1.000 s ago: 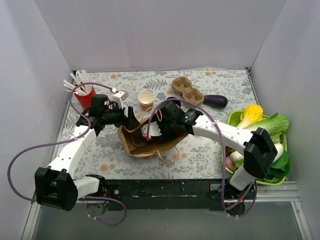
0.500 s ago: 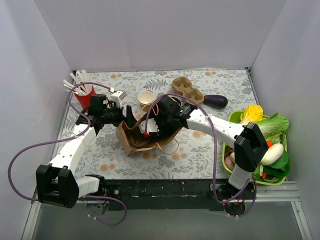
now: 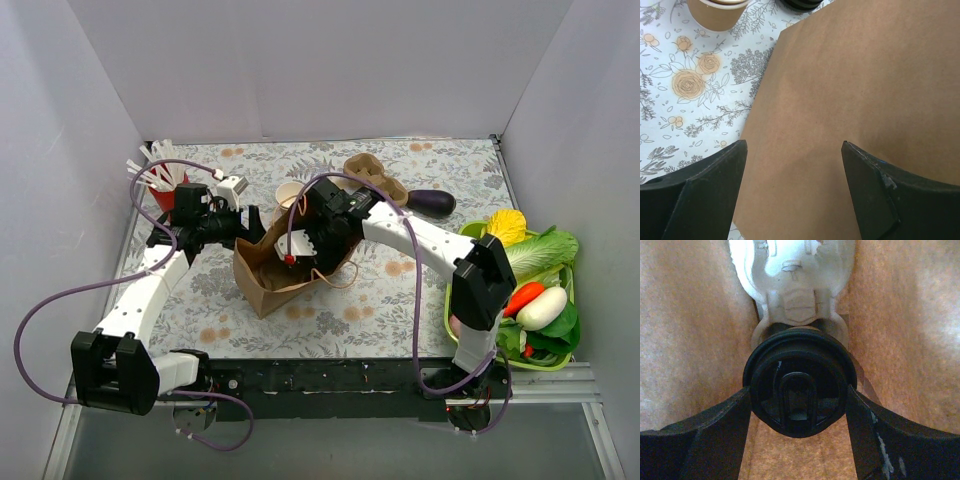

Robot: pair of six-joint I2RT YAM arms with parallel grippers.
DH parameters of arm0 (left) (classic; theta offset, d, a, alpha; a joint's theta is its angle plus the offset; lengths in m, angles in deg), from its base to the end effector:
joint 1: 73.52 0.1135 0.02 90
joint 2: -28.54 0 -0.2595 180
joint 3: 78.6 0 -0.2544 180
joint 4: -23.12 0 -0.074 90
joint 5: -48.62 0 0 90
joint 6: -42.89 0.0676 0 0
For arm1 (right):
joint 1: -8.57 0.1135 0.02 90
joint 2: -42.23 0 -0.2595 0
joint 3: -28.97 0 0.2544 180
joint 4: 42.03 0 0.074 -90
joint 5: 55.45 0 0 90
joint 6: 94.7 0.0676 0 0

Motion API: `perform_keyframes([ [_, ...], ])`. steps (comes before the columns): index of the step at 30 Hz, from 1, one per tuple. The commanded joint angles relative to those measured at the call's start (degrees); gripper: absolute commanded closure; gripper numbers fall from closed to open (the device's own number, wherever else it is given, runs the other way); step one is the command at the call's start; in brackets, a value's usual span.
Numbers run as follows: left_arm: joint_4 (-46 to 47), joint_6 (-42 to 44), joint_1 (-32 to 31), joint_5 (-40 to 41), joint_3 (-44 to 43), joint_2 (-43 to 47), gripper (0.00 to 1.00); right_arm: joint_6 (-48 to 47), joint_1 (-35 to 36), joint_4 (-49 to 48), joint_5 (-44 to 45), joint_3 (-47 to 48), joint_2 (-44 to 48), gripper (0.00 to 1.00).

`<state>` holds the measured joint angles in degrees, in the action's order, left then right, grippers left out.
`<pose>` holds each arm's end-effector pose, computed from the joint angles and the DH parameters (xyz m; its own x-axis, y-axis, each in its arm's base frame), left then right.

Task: Pack the takeout coffee

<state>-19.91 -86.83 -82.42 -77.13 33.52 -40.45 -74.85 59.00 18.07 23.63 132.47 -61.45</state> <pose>0.2644 -0.0814 0.2611 -0.8742 -0.3881 -0.2920 -0.0245 0.6357 -0.7716 0.2484 0.3206 0.2429 0.5803 -0.7475 -0.3231 -0.7977 -0.4419 -0.4104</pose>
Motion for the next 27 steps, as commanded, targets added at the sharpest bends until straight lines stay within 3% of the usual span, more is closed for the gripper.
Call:
perform_keyframes([
  [1, -1.2, 1.49, 0.64, 0.15, -2.28, 2.89, 0.23, -4.3, -0.51, 14.54, 0.54, 4.26, -4.25, 0.85],
  [6, -1.99, 1.49, 0.82, 0.41, -2.19, 4.04, 0.23, -3.94, -0.43, 12.43, 0.81, 3.57, -3.38, 0.61],
  [14, -3.04, 2.55, 0.91, -0.46, -2.71, 3.6, 0.22, -3.51, -0.07, 6.72, 1.34, 0.66, 0.23, 0.42],
  [16, -2.87, 2.64, 0.91, -0.72, -2.8, 2.99, 0.22, -2.54, 0.01, 5.49, 1.6, 1.01, 0.49, 0.34],
  [17, -2.78, 2.64, 0.91, -0.99, -2.8, 2.81, 0.22, -2.19, 0.01, 5.31, 1.69, 1.36, 0.58, 0.24],
  [22, -2.52, 2.37, 1.0, -1.87, -2.8, 1.58, 0.22, -0.08, 0.72, 5.4, 0.46, 1.72, 1.46, 0.2],
  [24, -2.43, 2.28, 1.0, -2.48, -2.54, 1.4, 0.22, 0.63, 0.8, 5.14, -0.59, 0.84, 2.25, 0.08],
  [27, -2.69, 2.37, 1.0, -2.92, -2.45, 1.05, 0.22, 1.5, 0.89, 4.26, -0.77, -0.56, 3.39, 0.05],
])
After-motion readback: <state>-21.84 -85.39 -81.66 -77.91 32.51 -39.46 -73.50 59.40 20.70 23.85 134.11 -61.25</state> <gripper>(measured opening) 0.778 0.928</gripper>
